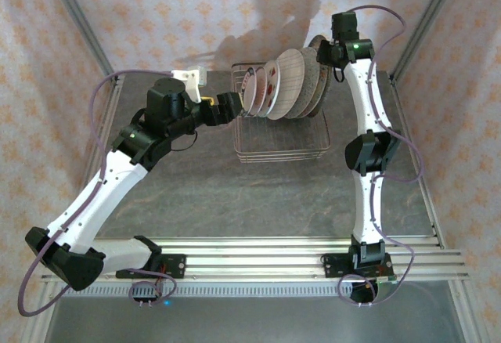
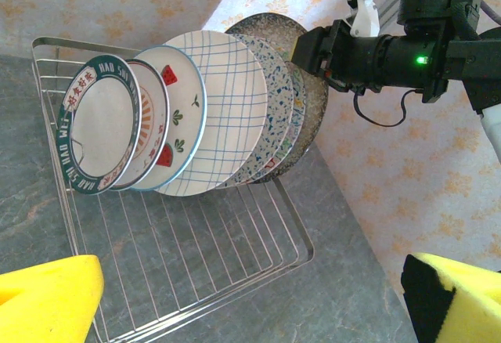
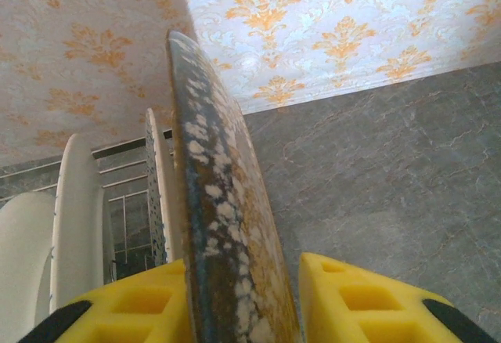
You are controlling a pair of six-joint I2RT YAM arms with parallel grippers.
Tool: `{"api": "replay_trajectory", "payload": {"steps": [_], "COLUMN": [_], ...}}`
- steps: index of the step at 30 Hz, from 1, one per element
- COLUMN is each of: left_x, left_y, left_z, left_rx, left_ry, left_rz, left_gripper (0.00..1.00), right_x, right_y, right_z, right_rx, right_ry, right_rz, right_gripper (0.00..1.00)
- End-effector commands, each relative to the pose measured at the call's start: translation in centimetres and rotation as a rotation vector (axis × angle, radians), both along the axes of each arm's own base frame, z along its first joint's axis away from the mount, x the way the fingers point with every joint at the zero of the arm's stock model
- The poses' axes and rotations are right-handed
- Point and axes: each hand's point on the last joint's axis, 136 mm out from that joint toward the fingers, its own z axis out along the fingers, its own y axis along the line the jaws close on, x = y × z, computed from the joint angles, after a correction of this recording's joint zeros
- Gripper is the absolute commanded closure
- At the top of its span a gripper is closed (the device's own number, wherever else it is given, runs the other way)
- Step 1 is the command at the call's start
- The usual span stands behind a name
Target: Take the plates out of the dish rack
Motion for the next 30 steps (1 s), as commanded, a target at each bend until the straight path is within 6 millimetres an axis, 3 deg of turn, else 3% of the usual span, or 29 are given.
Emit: {"api": "replay_trajectory", "payload": {"steps": [1,19,30], "left_x": [-0.5,-0.4,-0.4], "left_y": [-0.3,-0.4,-0.4], "left_z": [1.0,0.9,0.9], "left_rx": [-0.030,-0.039,-0.047], "left_ry": [-0.033,-0.030,-0.031], "left_rz": [-0.016,-0.019,-0.020], "left_gripper": [0.02,0.02,0.02], "right_x": [0.2,0.5,0.4], "right_y": [-0.2,0.1,0.3], "right_z": [2.1,3.6,5.8], "right_rx": [-0.008,-0.078,-0.087], "right_ry": [-0.061,-0.120,-0.179], "right_rz": [-0.022,-0.041,-0.054], "right_gripper": [0.68,0.89,1.00]}}
